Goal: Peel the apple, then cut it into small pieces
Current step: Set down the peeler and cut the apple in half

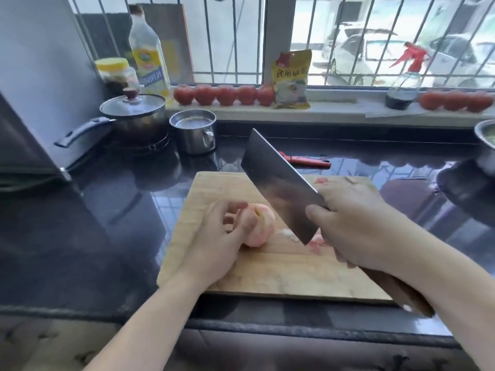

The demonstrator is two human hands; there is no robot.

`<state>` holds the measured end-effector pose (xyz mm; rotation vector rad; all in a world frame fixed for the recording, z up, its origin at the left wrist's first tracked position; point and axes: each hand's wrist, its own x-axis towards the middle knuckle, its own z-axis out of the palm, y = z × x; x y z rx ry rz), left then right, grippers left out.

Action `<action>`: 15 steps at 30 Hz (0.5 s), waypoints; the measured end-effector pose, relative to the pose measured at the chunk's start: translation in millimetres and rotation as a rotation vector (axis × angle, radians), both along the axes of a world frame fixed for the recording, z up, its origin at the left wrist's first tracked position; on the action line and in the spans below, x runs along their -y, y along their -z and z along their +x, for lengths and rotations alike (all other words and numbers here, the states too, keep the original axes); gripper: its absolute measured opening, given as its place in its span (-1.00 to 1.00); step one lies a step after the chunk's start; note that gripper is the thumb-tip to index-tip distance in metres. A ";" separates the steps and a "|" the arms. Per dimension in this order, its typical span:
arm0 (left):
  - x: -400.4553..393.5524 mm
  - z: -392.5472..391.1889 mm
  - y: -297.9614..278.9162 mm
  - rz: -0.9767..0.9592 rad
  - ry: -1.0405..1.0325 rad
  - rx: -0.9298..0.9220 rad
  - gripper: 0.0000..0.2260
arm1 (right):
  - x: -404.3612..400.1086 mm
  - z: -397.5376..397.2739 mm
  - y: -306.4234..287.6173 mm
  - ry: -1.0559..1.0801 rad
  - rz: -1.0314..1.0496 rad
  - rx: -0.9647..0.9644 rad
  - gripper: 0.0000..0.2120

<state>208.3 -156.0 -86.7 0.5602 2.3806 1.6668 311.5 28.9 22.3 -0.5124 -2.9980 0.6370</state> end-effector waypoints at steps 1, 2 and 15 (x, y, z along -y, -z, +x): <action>-1.9 0.7 0.3 0.028 -0.030 0.009 -0.80 | 1.8 2.0 -0.3 -0.003 0.016 0.013 -0.72; -3.0 1.9 -0.2 0.049 -0.054 0.014 -0.80 | 3.4 4.2 -0.1 -0.011 0.024 0.021 -0.72; -4.6 7.3 -3.4 0.076 -0.146 -0.005 -0.85 | 26.2 13.6 4.2 -0.133 0.218 0.048 -0.72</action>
